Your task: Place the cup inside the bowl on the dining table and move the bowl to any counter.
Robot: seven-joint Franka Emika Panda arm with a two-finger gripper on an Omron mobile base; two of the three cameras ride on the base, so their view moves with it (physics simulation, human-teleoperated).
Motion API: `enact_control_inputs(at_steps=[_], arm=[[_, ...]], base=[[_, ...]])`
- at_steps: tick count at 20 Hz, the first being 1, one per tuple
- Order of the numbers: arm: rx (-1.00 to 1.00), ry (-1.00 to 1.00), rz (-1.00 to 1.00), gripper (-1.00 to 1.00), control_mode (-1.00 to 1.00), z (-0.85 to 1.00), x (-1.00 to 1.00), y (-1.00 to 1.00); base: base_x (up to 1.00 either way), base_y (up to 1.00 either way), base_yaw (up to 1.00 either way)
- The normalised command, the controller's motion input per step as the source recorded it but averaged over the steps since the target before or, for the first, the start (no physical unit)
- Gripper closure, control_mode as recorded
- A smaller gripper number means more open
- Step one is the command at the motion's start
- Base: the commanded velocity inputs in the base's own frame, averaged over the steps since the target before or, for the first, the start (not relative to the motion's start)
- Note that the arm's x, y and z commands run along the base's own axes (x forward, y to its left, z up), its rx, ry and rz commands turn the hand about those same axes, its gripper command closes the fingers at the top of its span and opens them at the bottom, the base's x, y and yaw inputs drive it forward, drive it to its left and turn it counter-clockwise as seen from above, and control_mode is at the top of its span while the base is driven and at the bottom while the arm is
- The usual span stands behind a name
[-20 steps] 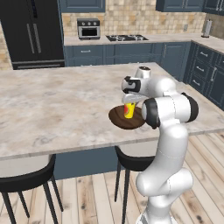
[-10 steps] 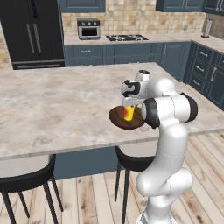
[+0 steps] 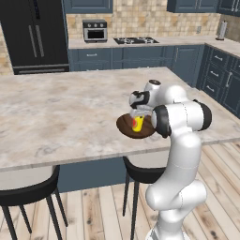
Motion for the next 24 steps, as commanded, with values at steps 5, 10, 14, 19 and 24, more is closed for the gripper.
enact_control_inputs(at_steps=[5,10,14,19,24], arm=[[0.0,-0.04,0.0,1.0,-1.0,-0.12,-0.01,0.0],[0.0,-0.03,0.0,1.0,-1.0,-0.07,0.0,0.0],[0.0,-0.02,0.0,1.0,-1.0,-0.05,0.0,0.0],[0.0,0.0,0.0,1.0,-1.0,0.0,0.0,0.0],[-0.01,0.0,0.0,1.0,-1.0,-0.12,0.0,0.0]], base=[[0.0,0.0,0.0],[0.0,0.0,0.0],[0.0,0.0,0.0],[0.0,0.0,0.0],[0.0,0.0,0.0]])
